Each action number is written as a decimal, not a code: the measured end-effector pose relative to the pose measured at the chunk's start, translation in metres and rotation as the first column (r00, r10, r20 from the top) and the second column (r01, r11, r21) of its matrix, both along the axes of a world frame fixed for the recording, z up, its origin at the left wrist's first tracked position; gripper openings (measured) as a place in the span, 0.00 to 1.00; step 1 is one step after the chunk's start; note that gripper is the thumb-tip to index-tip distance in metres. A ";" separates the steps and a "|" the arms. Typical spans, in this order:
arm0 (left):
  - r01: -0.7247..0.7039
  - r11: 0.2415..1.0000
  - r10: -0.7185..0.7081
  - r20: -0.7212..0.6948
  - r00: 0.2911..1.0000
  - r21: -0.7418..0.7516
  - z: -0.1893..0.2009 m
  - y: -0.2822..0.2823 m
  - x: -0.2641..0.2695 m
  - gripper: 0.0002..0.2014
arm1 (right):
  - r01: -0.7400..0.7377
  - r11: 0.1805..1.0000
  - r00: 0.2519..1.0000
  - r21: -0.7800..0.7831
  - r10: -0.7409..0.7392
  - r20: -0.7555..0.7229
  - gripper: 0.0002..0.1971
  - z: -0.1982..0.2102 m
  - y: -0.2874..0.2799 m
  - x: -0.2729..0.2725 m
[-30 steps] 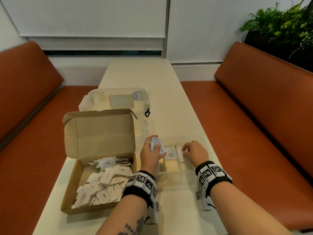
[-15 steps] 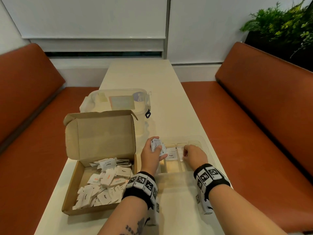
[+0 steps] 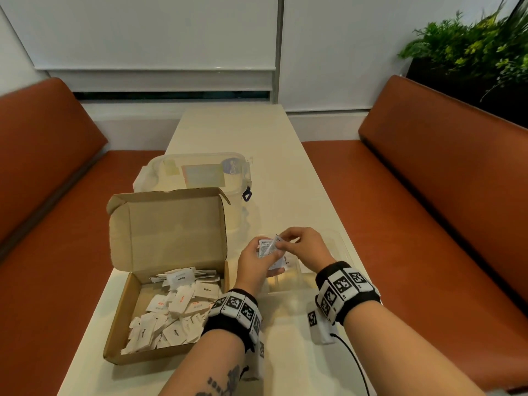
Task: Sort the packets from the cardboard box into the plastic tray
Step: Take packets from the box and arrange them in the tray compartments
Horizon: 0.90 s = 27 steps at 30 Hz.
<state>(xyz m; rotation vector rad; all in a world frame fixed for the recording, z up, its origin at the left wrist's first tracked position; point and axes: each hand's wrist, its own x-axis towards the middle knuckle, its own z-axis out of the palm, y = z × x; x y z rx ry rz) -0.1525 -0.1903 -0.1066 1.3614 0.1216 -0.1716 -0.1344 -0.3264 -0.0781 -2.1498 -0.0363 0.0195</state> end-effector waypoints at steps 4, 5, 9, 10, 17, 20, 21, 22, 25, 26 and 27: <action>-0.089 0.995 0.085 -0.088 0.992 -0.043 -0.001 0.002 0.003 0.09 | 0.136 0.982 0.989 0.131 -0.142 0.036 0.02 0.002 -0.007 -0.003; -0.114 0.993 0.109 -0.116 0.987 -0.038 -0.001 0.002 0.005 0.09 | 0.159 0.969 0.985 0.191 -0.169 0.036 0.01 0.004 -0.009 -0.005; -0.110 0.994 0.104 -0.158 0.982 -0.025 0.000 -0.003 0.010 0.07 | 0.135 0.938 0.986 0.318 -0.160 0.053 0.06 0.011 -0.015 -0.012; -0.104 0.993 0.093 -0.163 0.982 -0.061 0.001 -0.005 0.009 0.08 | 0.116 0.943 0.989 0.312 -0.138 0.049 0.07 0.012 -0.015 -0.014; -0.098 0.990 0.085 -0.127 0.988 -0.101 0.010 -0.015 0.007 0.08 | 0.032 0.997 0.999 0.074 -0.034 0.021 0.11 0.006 -0.025 -0.023; -0.083 0.993 0.075 -0.097 0.993 -0.087 0.011 -0.019 0.005 0.10 | 0.052 0.992 0.999 0.117 -0.050 -0.019 0.12 0.004 -0.028 -0.025; -0.077 0.994 0.070 -0.089 0.994 -0.083 0.012 -0.020 0.004 0.10 | 0.079 0.982 0.997 0.171 -0.074 -0.035 0.13 0.004 -0.028 -0.025; -0.068 0.995 0.061 -0.081 0.995 -0.078 0.012 -0.021 0.003 0.10 | 0.104 0.967 0.994 0.232 -0.095 -0.047 0.12 0.004 -0.029 -0.025; -0.027 0.999 0.025 -0.055 0.998 -0.039 0.010 -0.024 0.001 0.09 | 0.099 0.959 0.994 0.265 -0.083 -0.071 0.05 0.004 -0.028 -0.024; -0.022 0.999 0.020 -0.048 0.999 -0.029 0.010 -0.024 0.000 0.09 | 0.076 0.971 0.995 0.225 -0.058 -0.085 0.04 0.004 -0.028 -0.024; -0.024 0.999 0.023 -0.043 0.999 -0.023 0.010 -0.024 -0.001 0.08 | 0.055 0.980 0.994 0.190 -0.036 -0.105 0.06 0.004 -0.029 -0.023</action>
